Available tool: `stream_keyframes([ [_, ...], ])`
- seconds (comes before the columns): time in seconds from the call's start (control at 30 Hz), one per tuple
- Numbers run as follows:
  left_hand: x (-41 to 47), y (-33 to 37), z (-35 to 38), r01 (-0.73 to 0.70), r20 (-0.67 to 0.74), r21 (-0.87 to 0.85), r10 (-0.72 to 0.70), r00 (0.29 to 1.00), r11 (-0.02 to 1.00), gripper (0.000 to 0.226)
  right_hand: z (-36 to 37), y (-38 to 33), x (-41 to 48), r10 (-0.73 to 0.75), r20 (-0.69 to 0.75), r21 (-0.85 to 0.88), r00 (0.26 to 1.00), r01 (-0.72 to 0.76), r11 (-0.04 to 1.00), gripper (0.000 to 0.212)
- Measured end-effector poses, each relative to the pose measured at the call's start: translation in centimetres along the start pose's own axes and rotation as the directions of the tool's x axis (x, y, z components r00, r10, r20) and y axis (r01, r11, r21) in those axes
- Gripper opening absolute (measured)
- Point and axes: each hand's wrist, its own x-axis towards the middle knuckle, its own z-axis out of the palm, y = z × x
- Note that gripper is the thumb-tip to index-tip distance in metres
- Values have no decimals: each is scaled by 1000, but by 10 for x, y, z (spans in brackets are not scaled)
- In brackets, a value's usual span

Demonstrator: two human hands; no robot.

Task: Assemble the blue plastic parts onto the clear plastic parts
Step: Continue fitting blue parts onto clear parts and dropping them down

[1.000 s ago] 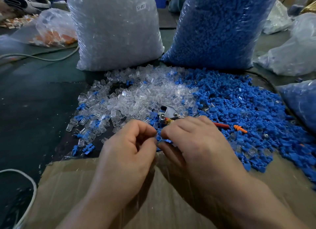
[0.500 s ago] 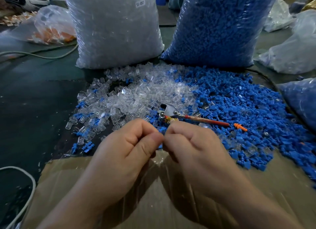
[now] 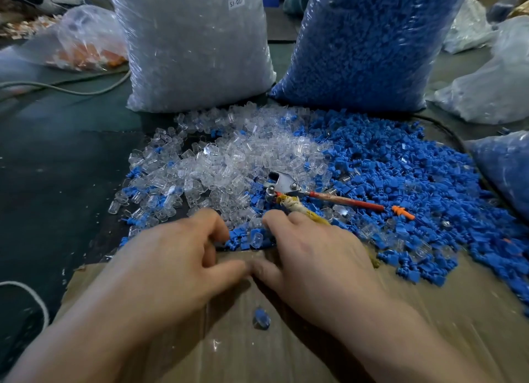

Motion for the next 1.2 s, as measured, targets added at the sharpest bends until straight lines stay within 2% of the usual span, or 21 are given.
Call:
stream_keyframes([
  [0.07,5,-3,5,63,-89,64,-57,994,996,58,3,-2,5,-34,-9,-35,999,34,999,42],
  [0.13,8,0,14,73,-106,79,-64,992,994,58,5,-1,10,-56,5,-48,998,56,997,33],
  [0.4,11,13,25,2,-190,-44,-10,982,999,17,7,3,12,-85,-26,10,996,86,996,19],
  [0.47,13,13,28,-18,-214,-76,1,977,997,13,6,4,11,-67,-46,48,997,69,996,17],
  [0.57,16,10,34,-28,-299,-215,-38,953,976,8,6,7,11,-39,-93,169,995,54,984,22],
  [0.67,16,6,38,-41,-342,-466,-137,930,884,14,4,12,12,22,-164,332,986,34,943,26],
  [0.77,18,1,40,-50,-280,-666,-187,942,744,23,2,13,10,158,-104,569,982,-72,819,20],
  [0.8,18,-1,41,-53,-269,-708,-199,942,704,20,1,13,9,192,-46,659,980,-114,743,16],
  [0.9,14,2,41,-87,-240,-840,-223,945,536,21,-3,8,6,220,153,878,963,-235,417,13],
  [1.0,8,9,40,-141,-220,-926,-197,956,350,38,-5,5,4,168,244,930,955,-279,238,15],
  [1.03,7,13,39,-165,-235,-930,-185,954,329,37,-6,5,3,157,254,942,954,-281,185,15],
  [1.1,7,16,38,-199,-285,-903,-186,940,380,26,-7,5,3,152,266,956,952,-280,83,15],
  [1.2,10,21,36,-229,-318,-885,-167,933,406,13,-9,6,3,156,260,962,953,-270,47,16],
])
